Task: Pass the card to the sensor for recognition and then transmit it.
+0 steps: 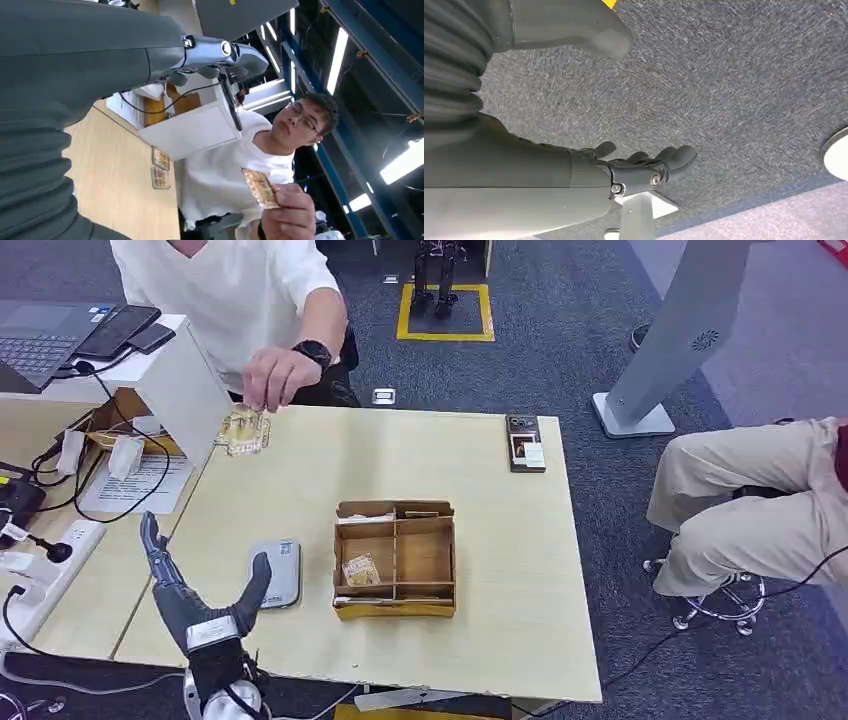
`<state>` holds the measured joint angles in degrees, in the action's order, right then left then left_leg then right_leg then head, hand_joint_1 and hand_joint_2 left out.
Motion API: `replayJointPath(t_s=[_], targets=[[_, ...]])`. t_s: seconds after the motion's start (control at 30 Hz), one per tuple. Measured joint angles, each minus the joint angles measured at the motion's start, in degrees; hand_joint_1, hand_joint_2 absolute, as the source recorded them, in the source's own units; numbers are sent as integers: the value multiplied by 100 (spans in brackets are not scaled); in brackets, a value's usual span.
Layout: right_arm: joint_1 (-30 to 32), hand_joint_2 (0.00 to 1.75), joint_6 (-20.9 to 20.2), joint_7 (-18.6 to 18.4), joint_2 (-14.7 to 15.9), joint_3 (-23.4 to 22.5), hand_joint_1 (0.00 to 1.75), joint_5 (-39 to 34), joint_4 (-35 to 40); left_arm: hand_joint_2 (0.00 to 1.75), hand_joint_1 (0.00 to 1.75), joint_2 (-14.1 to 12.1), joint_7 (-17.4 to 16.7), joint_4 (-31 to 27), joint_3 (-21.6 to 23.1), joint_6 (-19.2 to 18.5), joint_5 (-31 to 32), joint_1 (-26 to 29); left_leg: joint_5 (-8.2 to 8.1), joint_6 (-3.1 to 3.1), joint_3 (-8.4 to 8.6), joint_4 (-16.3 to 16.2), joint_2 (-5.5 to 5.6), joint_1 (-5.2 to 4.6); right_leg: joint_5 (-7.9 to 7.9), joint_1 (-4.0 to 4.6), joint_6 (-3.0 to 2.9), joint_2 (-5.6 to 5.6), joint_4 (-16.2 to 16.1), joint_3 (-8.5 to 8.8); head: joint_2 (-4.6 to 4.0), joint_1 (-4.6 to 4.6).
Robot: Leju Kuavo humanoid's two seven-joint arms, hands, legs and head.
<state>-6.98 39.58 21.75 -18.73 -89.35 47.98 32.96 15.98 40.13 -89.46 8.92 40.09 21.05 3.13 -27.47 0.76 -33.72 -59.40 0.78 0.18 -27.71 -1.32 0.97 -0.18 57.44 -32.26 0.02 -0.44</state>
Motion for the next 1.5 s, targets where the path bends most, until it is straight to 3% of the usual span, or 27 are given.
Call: replayJointPath(t_s=[0.47, 0.6, 0.7, 0.87, 1.03, 1.23, 1.5], targets=[[0, 175, 0, 11, 0, 0, 0, -35, 0, 175, 0, 4, -6, -63, 0, 0, -133, 6, 0, 0, 0, 0, 0, 0, 0, 0, 0, 0, 0, 0, -2, 2], [0, 175, 0, 61, 0, 0, 0, -17, -2, 175, 0, -7, -206, -52, 0, -2, -330, 3, 0, 0, 0, 0, 0, 0, 0, 0, 0, 0, 0, -1, 0, 0], [-4, 175, -2, 79, 2, 0, 0, 92, -13, 175, 0, 4, -256, 9, -101, -2, 226, -6, 0, 0, 0, 0, -1, 0, 0, 0, 0, 2, 0, -1, -2, 2], [-51, 175, -2, 177, 46, 0, 0, 387, -142, 175, 0, 31, -573, 223, -1035, 0, 2113, -520, 3, -4, 2, 0, -2, 2, 1, 1, -2, 1, 0, 0, -2, 2], [-93, 175, -2, 205, 129, 0, 0, 522, -310, 175, 0, 63, -826, 424, -1788, 4, 3238, -1046, 7, -6, 2, 0, -1, 3, 4, 1, -4, 1, 2, 1, -2, 2], [-108, 175, 0, 240, 177, 0, 0, 555, -404, 175, 0, 116, -977, 509, -2247, 7, 3646, -1363, 6, -6, 0, 0, 0, 1, 4, 1, -4, 2, 2, -1, -2, 2], [-113, 175, 0, 273, 203, 0, 0, 584, -466, 175, 0, 153, -977, 516, -2481, 7, 3744, -1526, 5, -6, 0, 0, 0, 2, 3, 1, -3, 1, 2, -2, 0, 0]])
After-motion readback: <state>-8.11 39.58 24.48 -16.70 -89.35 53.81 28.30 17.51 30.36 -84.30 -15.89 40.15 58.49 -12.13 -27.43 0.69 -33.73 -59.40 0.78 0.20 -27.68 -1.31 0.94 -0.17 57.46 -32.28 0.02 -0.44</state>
